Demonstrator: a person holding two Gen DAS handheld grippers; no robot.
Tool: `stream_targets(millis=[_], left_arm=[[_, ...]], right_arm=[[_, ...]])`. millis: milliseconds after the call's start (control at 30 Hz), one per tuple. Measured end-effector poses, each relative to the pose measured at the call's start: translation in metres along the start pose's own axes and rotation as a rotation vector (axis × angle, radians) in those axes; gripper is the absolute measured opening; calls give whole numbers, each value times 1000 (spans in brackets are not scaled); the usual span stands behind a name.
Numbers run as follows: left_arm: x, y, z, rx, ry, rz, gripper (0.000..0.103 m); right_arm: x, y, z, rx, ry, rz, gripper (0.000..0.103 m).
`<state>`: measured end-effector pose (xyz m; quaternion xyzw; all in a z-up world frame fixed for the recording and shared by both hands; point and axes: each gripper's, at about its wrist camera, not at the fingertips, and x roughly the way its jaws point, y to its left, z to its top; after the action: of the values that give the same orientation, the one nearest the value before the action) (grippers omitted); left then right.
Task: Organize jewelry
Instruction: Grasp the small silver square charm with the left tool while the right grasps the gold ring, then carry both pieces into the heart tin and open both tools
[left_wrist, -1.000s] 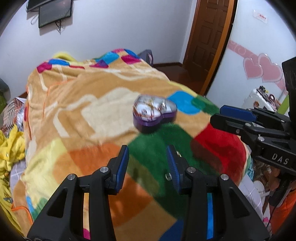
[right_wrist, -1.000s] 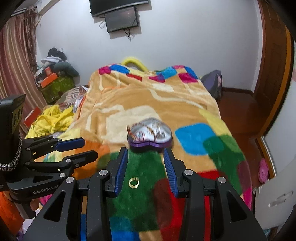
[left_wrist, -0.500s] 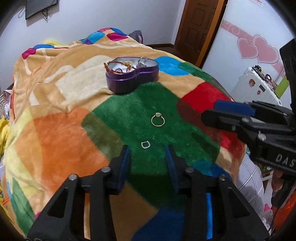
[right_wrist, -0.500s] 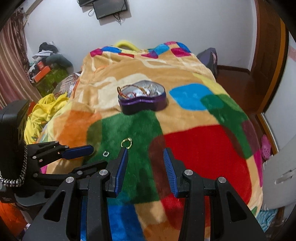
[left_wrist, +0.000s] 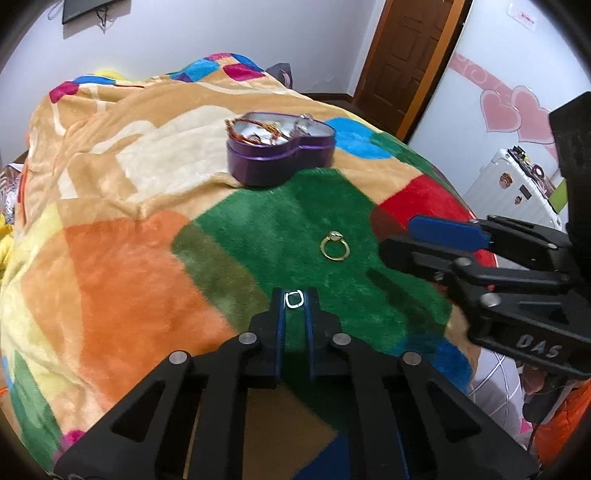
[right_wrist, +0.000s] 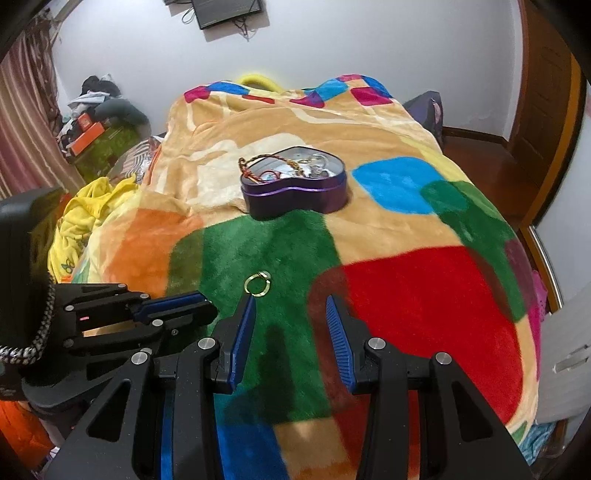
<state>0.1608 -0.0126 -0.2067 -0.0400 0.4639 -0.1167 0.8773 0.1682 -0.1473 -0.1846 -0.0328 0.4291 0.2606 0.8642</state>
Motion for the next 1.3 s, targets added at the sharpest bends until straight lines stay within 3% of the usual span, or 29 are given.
stream_targets(millis=[367,500,700,1300], left_arm=[[-13,32,2,-67,-30,27,9],[-14,33,4,-75,-38,25,9],[-21,28,14,-67,-74,14,9],[-45,19,68,-27,-210,10,9]], right_arm=[[38,19,2,-65,51,23,36],[38,21,3,-93,41,23,19],[34,21,7,-94,24,16,17],[-12,2,54,-35,-166,-5,17]])
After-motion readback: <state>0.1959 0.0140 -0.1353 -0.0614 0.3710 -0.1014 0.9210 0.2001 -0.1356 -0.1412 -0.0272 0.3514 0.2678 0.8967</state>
